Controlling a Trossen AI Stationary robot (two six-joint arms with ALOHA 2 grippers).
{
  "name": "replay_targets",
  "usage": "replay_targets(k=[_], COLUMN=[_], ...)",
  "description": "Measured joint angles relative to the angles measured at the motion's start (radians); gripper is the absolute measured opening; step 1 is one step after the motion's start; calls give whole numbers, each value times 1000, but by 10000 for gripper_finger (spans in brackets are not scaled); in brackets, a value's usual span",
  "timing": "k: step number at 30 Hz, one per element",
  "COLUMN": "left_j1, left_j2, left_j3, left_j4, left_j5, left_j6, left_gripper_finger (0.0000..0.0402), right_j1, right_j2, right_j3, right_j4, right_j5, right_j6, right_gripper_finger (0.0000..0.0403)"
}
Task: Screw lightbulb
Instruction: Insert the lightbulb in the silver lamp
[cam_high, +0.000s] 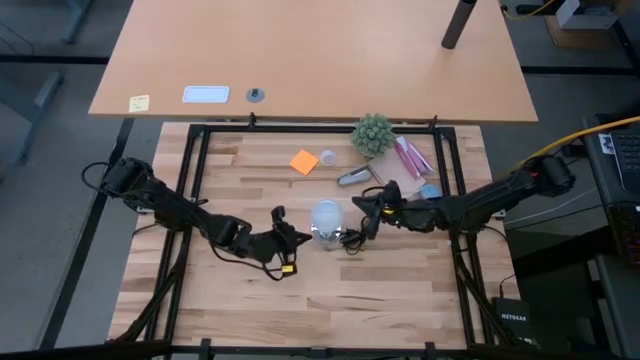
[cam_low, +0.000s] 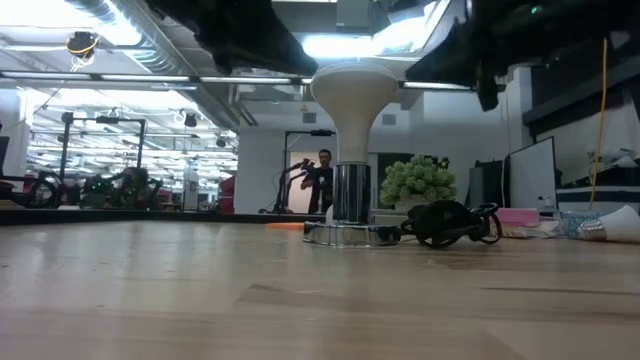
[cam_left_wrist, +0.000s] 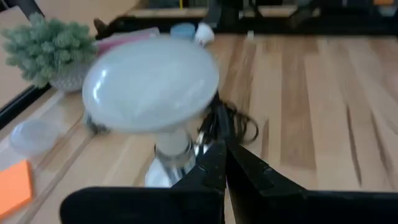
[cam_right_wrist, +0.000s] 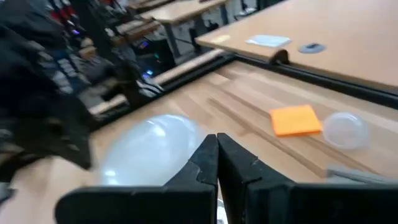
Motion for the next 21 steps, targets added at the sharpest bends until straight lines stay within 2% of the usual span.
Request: replay_targets(k=[8, 13, 21], left_j1=[28, 51, 71], left_j2=[12, 13, 13], left_j3=[0, 0, 0], left_j4=[27, 27, 16], left_j5=[5, 5, 6], left_j6=[7, 3, 3], left_gripper_finger=[1, 1, 1], right_j1=[-35, -34, -33], right_j2=[116, 125, 125], right_j3=[0, 0, 0], right_j4=[95, 104, 103], right_j5=[-102, -108, -188], right_j6=[28, 34, 93], right_gripper_finger=[5, 5, 5])
